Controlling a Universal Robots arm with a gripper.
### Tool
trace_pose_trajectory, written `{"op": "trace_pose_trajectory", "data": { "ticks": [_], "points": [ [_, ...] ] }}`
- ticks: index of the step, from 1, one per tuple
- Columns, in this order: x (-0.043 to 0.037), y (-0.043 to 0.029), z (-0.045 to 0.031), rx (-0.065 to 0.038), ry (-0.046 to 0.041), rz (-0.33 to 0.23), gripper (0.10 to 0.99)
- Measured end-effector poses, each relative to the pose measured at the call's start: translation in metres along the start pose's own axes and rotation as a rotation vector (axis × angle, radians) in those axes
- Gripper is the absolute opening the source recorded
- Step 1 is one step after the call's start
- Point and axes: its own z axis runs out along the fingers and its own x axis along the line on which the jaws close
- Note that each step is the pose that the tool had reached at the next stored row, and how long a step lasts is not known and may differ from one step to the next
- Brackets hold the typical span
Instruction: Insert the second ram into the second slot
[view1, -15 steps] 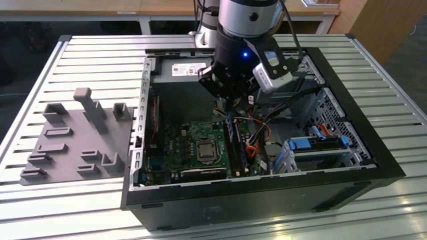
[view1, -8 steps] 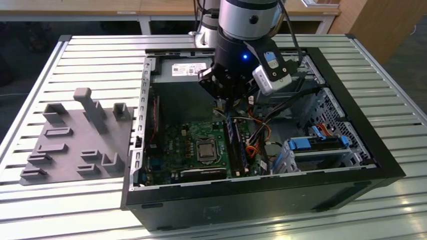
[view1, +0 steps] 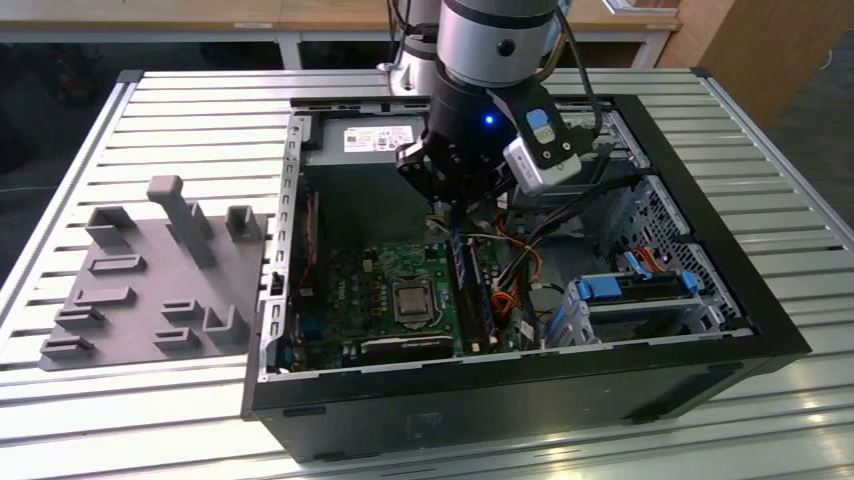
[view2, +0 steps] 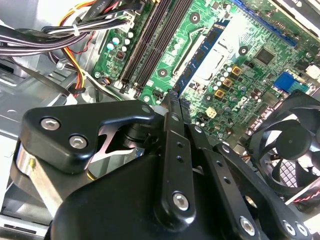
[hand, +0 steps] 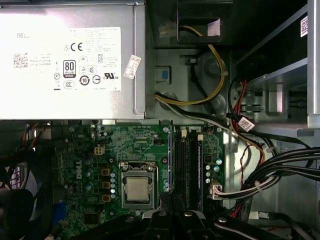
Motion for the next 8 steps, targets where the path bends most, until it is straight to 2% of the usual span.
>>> {"op": "trace_pose_trajectory", "data": {
  "ticks": [8],
  "points": [
    [-0.0003, -0.0009, 0.0044, -0.005, -0.0034, -0.008, 0.118]
  ]
}}
